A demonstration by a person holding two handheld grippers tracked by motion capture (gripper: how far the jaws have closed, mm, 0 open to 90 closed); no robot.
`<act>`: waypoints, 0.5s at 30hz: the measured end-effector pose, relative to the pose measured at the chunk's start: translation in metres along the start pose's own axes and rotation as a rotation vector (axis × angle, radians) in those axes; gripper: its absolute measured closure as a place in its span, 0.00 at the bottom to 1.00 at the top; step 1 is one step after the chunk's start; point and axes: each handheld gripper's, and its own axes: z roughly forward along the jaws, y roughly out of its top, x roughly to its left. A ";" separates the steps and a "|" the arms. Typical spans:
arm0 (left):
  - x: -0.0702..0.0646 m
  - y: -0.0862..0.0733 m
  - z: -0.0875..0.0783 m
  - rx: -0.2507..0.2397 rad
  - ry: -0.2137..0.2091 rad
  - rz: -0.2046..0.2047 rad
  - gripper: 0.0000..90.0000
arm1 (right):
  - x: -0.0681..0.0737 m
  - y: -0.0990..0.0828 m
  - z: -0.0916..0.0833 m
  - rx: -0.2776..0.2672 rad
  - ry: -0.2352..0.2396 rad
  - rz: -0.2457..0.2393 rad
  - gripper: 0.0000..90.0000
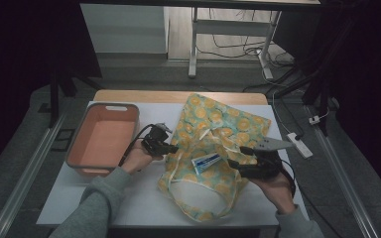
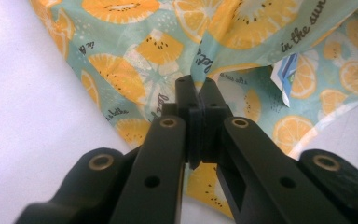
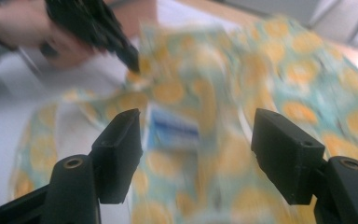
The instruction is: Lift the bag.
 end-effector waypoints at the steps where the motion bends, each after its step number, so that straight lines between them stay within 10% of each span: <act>1: 0.000 0.000 0.000 -0.001 -0.002 -0.001 0.99 | 0.000 -0.008 -0.002 0.016 -0.012 0.015 0.36; 8: 0.001 -0.001 -0.001 -0.007 -0.022 -0.005 0.99 | -0.004 -0.058 0.003 0.130 -0.007 0.091 0.37; 15: 0.004 -0.002 0.000 -0.004 -0.053 -0.019 0.99 | -0.007 -0.073 0.029 0.230 0.012 0.057 0.48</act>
